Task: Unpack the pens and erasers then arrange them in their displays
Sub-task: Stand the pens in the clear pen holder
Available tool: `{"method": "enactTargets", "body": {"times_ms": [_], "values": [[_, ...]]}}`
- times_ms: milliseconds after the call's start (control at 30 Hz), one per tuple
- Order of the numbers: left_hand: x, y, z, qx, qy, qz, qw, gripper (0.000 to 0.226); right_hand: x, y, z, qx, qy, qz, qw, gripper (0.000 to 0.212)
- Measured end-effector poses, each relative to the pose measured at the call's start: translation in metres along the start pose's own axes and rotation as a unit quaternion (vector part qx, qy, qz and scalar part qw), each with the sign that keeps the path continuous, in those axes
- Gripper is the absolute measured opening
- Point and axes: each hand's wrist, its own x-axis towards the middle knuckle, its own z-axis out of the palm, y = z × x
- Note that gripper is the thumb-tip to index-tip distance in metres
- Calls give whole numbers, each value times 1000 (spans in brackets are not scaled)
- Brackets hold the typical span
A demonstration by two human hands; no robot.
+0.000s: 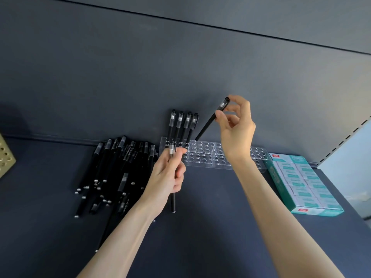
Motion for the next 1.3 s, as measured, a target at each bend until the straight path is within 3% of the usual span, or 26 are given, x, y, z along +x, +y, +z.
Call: {"method": "enactTargets", "body": {"times_ms": [67, 267, 500, 900, 1067, 1200, 1300], "values": [[3, 0, 0, -27, 9, -17, 999, 25, 1, 4, 3, -5, -12, -6, 1000, 37], [-3, 1, -3, -2, -32, 52, 998, 31, -1, 14, 11, -53, -54, -35, 997, 35], [3, -2, -2, -20, 29, 44, 998, 27, -6, 20, 14, -91, -92, -18, 991, 26], [0, -4, -1, 42, 37, 50, 997, 23, -13, 19, 11, -134, -99, -30, 986, 25], [-2, -3, 3, 50, 10, 28, 998, 24, -22, 8, 4, -72, -66, -14, 995, 19], [-4, -3, 6, 95, -10, 33, 995, 23, -32, -2, -3, 54, -182, 107, 976, 15], [-4, -4, 7, 129, -7, 44, 991, 16, -37, -6, -5, 76, -209, 121, 967, 21]]}}
